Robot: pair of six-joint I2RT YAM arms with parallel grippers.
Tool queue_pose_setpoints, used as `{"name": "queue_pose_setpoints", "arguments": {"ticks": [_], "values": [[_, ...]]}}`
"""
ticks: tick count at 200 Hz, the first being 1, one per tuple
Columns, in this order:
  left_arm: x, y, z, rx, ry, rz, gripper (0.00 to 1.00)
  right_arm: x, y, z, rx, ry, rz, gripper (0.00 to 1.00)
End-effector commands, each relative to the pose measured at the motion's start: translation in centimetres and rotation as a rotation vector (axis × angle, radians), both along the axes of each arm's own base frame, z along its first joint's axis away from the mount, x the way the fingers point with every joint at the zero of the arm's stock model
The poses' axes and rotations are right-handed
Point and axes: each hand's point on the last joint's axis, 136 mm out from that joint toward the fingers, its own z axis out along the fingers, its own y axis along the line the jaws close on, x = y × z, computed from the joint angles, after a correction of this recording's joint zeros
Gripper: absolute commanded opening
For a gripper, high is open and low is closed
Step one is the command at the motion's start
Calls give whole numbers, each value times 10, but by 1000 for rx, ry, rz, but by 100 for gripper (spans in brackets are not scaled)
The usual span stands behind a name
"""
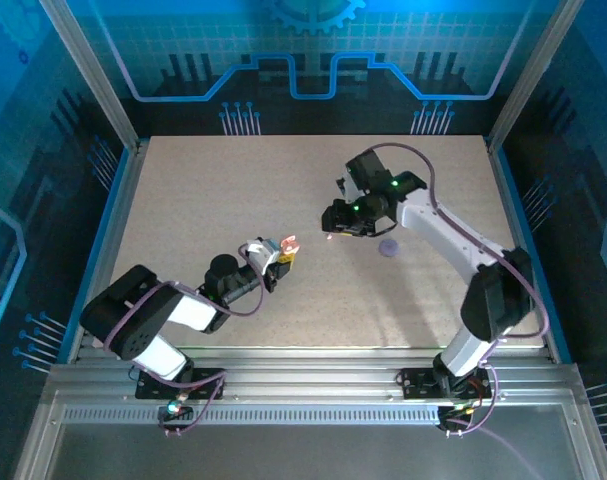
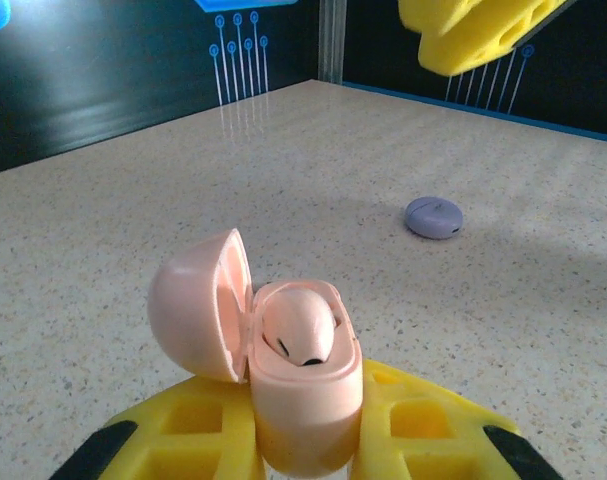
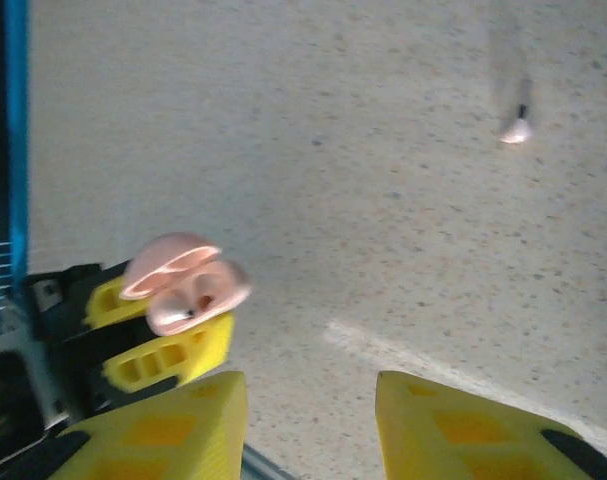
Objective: Insert wireless bluetooth earbuds into charging case
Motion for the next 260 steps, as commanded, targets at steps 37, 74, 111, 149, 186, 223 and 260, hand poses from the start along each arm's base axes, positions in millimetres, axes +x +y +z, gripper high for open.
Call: {"name": "queue_pose_setpoints", "arguments": {"ticks": [37, 74, 111, 149, 186, 223, 260], "values": [[-1, 5, 12, -25, -76, 29, 14, 36, -4, -42, -207, 101, 52, 40], [0, 9, 7, -10, -69, 48, 13, 71, -5, -72, -277, 109, 25, 42], [2, 10, 5, -1, -73, 59, 14, 91, -8, -99, -304, 135, 23, 42], [4, 13, 2, 10, -71, 78, 14, 96, -10, -127, -302, 182, 23, 41], [5, 15, -1, 20, -67, 88, 14, 95, -5, -144, -284, 202, 36, 41], [7, 17, -1, 23, -68, 96, 15, 96, 1, -153, -255, 216, 43, 39], [9, 17, -2, 25, -67, 98, 15, 93, 10, -156, -217, 226, 69, 36]]}}
